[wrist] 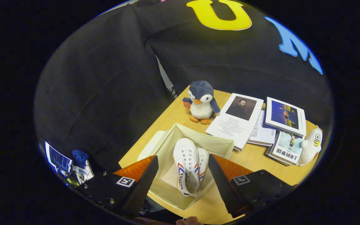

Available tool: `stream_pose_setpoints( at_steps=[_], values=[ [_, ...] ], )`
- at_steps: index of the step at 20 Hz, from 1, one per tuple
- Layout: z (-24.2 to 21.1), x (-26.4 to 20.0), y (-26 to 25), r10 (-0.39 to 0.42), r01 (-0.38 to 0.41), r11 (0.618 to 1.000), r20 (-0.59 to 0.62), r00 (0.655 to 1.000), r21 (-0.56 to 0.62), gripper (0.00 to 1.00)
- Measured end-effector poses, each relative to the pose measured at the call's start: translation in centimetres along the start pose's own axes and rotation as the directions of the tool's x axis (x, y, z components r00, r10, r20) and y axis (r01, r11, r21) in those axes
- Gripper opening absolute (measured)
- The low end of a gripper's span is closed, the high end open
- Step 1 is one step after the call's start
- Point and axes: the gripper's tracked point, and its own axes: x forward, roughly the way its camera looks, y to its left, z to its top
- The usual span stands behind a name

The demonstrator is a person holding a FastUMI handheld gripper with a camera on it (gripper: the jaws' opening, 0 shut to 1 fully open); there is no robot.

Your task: Open the storage box then place both shoes into the box .Put the left shoe in first, then the right shoe, with the right side of both shoes facing outward in a uniform manner.

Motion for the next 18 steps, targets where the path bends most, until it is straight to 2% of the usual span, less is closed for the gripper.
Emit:
stream_pose_setpoints(
  at_steps=[4, 8, 11, 15, 18],
  values=[
    [2.1, -4.5, -2.9, -0.052, 0.047, 0.998, 0.159, 0.986, 0.035, 0.98],
    [3.8, -11.1, -6.8, -0.164, 0.153, 0.986, 0.354, 0.921, 0.059, 0.97],
    [4.9, -17.2, -9.7, -0.264, 0.242, 0.964, 0.496, 0.827, 0.110, 0.97],
    [5.3, -25.5, -13.1, -0.398, 0.385, 0.907, 0.640, 0.657, 0.169, 0.97],
    [4.8, -30.6, -13.3, -0.441, 0.442, 0.874, 0.710, 0.549, 0.201, 0.97]
  ],
)
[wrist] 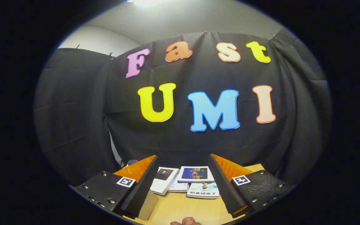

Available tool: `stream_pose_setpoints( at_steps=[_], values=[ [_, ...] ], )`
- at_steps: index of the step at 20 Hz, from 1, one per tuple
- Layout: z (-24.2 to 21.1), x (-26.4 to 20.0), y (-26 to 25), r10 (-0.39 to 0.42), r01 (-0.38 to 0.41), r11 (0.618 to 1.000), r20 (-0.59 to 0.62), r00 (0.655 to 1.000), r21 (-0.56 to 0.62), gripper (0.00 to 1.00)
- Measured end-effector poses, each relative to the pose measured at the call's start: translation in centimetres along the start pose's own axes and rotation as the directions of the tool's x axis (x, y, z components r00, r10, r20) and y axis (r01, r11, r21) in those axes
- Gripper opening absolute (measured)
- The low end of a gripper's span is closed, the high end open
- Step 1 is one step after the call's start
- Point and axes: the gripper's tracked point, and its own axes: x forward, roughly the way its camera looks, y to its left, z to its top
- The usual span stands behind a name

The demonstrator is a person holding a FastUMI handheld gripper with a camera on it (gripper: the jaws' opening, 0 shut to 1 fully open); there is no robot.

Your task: Open the storage box then place both shoes into the box .Put the left shoe in first, then the right shoe, with the right side of both shoes facing outward in a uniform manner.

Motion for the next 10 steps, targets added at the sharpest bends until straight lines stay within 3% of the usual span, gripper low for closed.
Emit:
stream_pose_setpoints(
  at_steps=[4, 10],
  values=[
    [1.5, -3.7, -2.1, -0.093, 0.092, 0.996, 0.092, 0.991, 0.012, 0.97],
    [-1.1, -6.0, -2.7, -0.151, 0.149, 0.988, 0.065, 0.986, 0.025, 0.97]
  ],
)
